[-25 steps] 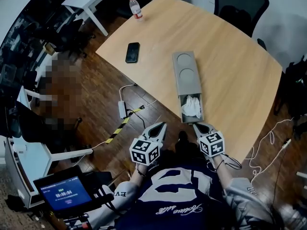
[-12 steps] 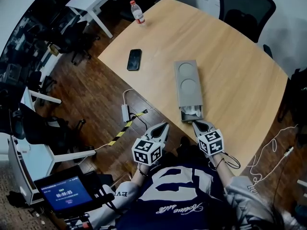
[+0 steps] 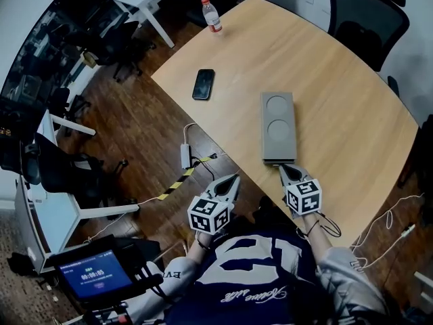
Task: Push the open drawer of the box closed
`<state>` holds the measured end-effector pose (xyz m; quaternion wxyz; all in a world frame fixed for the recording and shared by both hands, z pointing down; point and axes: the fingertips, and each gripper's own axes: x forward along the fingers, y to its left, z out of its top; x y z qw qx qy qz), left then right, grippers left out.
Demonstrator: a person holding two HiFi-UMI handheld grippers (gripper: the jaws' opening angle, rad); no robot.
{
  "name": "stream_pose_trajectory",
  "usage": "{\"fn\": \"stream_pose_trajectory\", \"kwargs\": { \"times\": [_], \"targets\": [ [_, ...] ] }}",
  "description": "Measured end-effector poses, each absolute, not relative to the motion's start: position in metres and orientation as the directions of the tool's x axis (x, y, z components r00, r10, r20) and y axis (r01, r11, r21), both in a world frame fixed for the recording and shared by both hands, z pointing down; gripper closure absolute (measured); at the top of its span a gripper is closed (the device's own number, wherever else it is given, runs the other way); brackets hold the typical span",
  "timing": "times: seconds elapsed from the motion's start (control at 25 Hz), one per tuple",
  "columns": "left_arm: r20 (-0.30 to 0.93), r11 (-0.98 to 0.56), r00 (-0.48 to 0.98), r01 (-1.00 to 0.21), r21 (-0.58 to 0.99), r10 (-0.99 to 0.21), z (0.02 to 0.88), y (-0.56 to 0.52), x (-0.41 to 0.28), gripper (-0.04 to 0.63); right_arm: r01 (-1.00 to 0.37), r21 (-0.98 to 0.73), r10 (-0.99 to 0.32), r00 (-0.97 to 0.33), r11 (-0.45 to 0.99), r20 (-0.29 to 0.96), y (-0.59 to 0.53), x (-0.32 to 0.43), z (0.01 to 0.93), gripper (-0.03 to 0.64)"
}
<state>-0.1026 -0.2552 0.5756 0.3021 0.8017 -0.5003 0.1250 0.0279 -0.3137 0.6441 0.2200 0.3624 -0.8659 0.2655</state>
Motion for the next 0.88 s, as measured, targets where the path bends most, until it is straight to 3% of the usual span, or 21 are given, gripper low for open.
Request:
{"fn": "stream_pose_trajectory", "kwargs": {
  "times": [0.6, 0.88],
  "targets": [
    [0.497, -0.299, 0.451, -0.885, 0.356, -0.742, 0.582, -0.252, -0.117, 0.597, -0.792, -0.325, -0.548, -0.598, 0.517, 0.584, -0.332, 0.022, 0.656, 0.621],
    [0.434, -0.313, 0.498, -0.846, 0.43, -0.751, 0.556, -0.213, -0.132, 0.597, -0.799, -0.361, -0.573, -0.598, 0.481, 0.561, -0.271, 0.006, 0.621, 0.621]
  ]
}}
